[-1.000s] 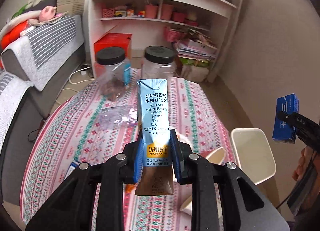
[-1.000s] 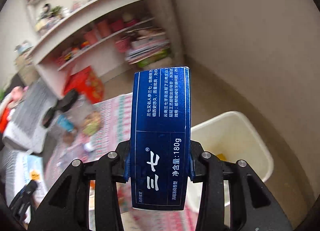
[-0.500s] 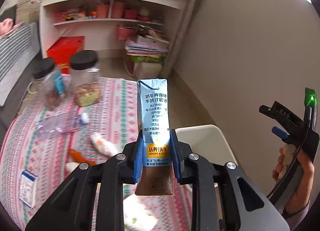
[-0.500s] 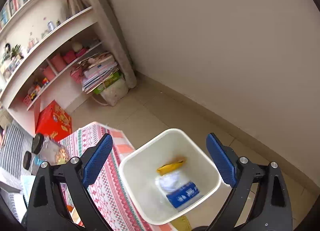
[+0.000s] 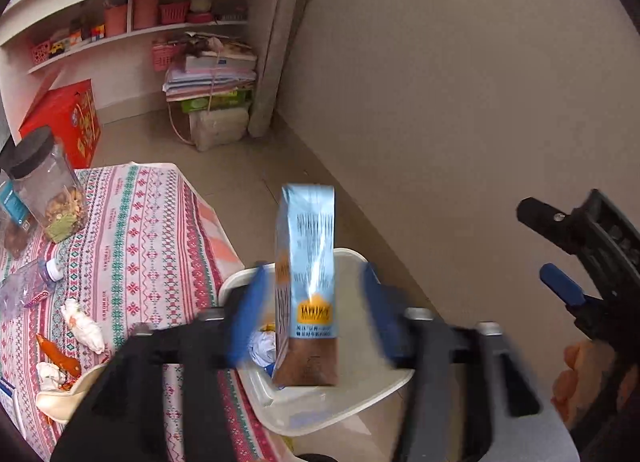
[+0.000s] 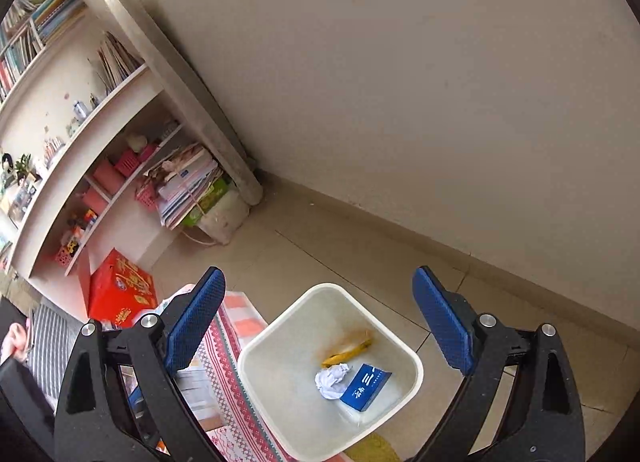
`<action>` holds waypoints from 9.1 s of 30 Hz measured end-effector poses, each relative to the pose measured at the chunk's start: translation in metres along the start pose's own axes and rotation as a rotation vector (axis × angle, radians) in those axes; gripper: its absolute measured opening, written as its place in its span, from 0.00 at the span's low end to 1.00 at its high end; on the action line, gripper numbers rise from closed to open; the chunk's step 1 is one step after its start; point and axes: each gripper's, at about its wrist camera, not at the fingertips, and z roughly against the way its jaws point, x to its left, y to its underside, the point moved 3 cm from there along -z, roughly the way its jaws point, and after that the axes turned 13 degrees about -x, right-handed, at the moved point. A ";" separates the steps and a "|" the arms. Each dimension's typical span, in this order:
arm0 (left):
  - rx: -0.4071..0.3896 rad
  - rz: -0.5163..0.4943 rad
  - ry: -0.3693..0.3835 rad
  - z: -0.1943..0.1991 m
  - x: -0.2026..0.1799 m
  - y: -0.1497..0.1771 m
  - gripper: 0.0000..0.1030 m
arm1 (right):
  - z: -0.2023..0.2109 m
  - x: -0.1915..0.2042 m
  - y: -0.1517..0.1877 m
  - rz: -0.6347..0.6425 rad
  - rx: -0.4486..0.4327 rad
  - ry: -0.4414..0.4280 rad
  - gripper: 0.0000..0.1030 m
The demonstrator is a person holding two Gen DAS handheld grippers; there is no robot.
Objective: Collect trash
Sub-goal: 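Drop the milk carton into the white bin with the left gripper, then move both grippers back over the table, then grasp the small white-and-blue box with the left gripper and lift, then grasp the red-and-white noodle cup with the right gripper and lift while left holds box, then carry both held items over the white bin and open both grippers, then grasp a crumpled white tissue wad with the left gripper and lift, then grasp the second white tissue wad with the right gripper while left holds its wad, then carry the tissue wad in the right gripper over the bin and release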
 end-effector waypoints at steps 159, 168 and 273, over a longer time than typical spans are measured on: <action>0.047 0.009 -0.098 0.031 0.076 0.073 0.56 | -0.010 0.040 0.033 0.237 0.031 -0.153 0.81; 0.064 -0.010 -0.058 -0.003 0.020 0.052 0.76 | 0.000 0.023 0.020 0.216 -0.021 -0.139 0.89; -0.105 0.218 -0.539 0.201 0.300 0.081 0.33 | 0.070 0.278 0.220 0.704 0.247 -0.650 0.36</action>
